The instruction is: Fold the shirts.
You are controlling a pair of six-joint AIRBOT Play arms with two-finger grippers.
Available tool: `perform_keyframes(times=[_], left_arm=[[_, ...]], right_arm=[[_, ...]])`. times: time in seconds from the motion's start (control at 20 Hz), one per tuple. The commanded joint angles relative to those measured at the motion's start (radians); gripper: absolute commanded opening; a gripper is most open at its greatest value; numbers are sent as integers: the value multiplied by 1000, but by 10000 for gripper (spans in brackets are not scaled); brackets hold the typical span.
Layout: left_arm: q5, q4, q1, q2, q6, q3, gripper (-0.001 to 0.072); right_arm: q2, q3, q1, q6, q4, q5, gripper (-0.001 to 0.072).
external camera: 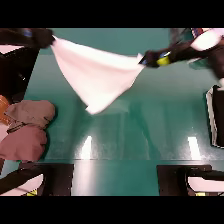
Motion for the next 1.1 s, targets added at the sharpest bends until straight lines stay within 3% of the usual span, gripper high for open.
perform_keyframes(times=[0.0,0.25,0.55,0.8,1.05], left_arm=[[17,-50,1,242,7,0,25],[58,-74,1,371,32,0,25],[-83,-107,-74,237,33,-71,24],[-138,-45,-320,158,25,-451,25],[-48,-190,-457,156,26,-841,27]], right_arm=[[211,152,-60,1,-116,139,22],[336,300,-71,62,-250,143,21],[248,182,-8,89,-248,195,21],[192,-114,23,117,-336,204,21],[260,-316,-22,117,-335,188,21]])
